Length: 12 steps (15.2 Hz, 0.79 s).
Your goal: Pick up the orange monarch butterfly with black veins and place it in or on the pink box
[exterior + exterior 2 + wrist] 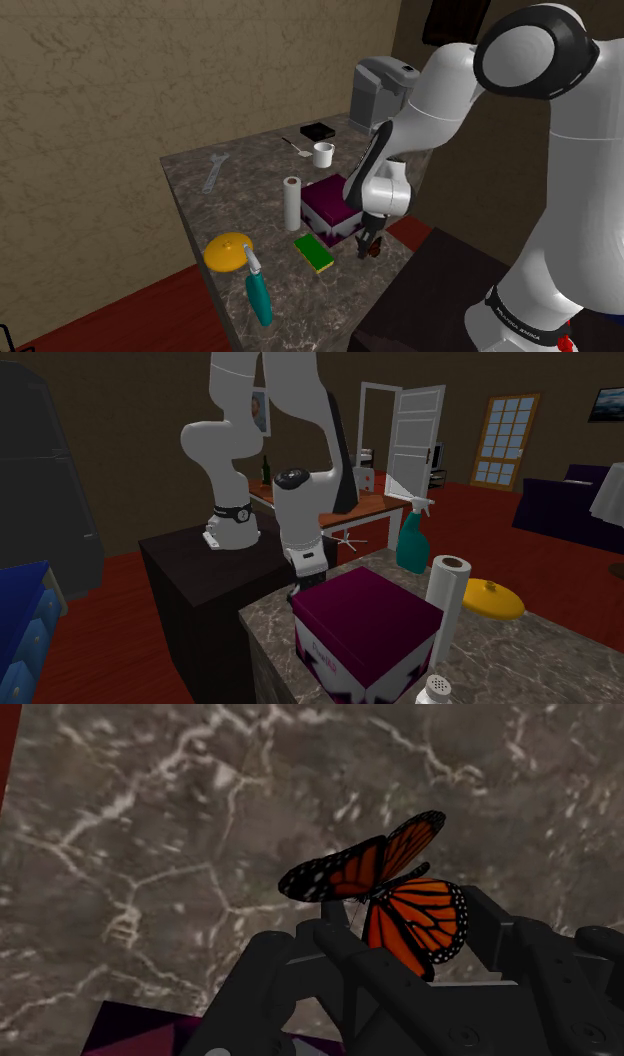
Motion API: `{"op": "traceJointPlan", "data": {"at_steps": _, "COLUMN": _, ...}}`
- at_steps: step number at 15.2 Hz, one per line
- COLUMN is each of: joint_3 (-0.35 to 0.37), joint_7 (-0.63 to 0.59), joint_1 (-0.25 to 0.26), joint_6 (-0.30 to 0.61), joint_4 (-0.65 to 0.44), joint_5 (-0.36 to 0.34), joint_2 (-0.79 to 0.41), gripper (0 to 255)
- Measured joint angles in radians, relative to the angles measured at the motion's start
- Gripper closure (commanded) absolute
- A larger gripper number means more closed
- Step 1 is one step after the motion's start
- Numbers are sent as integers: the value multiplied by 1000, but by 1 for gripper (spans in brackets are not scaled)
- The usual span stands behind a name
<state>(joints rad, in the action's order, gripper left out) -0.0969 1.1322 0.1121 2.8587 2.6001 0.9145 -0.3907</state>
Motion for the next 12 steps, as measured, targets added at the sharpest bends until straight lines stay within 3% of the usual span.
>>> {"op": "traceJointPlan", "data": {"at_steps": 5, "joint_3": -59, "joint_7": -83, "joint_1": 45, "joint_6": -39, "joint_4": 35, "joint_5": -92, "joint_2": 78, "gripper": 255}}
{"op": "traceJointPlan", "data": {"at_steps": 12, "joint_3": -154, "joint_7": -238, "joint_1": 105, "joint_6": -108, "joint_4": 83, "joint_5": -275, "joint_2": 213, "gripper": 255}}
